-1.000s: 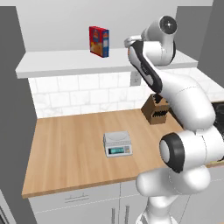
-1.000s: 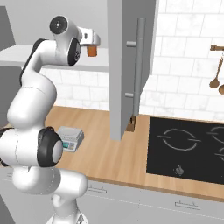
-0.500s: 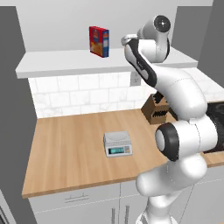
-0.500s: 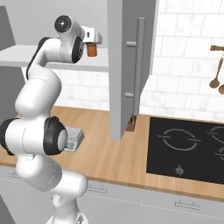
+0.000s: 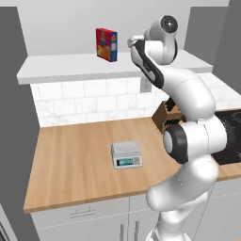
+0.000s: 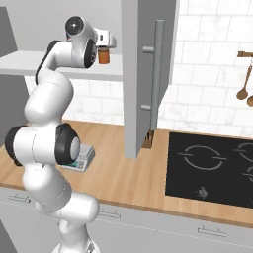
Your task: Pick the jam and place it on the digital scale for weighing, and close the cabinet.
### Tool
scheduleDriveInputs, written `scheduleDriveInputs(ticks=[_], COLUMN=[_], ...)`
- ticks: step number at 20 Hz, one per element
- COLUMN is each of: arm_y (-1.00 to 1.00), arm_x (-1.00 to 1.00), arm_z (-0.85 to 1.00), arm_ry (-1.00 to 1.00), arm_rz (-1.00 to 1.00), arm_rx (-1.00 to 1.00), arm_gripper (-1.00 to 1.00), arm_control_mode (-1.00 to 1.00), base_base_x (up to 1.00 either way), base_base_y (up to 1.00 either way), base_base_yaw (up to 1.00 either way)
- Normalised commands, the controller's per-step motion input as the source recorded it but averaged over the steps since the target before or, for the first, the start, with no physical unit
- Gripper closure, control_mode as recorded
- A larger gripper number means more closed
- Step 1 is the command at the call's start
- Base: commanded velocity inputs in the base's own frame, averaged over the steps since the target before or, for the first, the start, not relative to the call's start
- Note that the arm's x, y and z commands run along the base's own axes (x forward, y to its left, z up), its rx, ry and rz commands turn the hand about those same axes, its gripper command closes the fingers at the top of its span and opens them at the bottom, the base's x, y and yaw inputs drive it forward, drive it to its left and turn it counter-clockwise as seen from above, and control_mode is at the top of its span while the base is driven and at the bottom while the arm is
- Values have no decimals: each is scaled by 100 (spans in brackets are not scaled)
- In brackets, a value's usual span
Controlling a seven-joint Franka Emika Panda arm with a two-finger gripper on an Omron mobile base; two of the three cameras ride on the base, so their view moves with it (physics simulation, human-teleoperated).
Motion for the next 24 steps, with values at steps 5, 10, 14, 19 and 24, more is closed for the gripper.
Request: scheduleDriveInputs(ticks=[5, 10, 14, 19, 24], arm_y=[0, 0, 0, -2, -9], arm_x=[28, 18, 9, 15, 13], arm_z=[-10, -19, -23, -11, -5], arm_ry=[0, 0, 0, 0, 0], arm_rz=[0, 0, 0, 0, 0], arm_rx=[0, 0, 0, 0, 0], arm_gripper=[-100, -100, -100, -100, -100], arm_control_mode=[-100, -100, -100, -100, -100], base_base_x=[0, 0, 0, 0, 0], base_base_y=[0, 0, 0, 0, 0], base_base_yaw=[0, 0, 0, 0, 0])
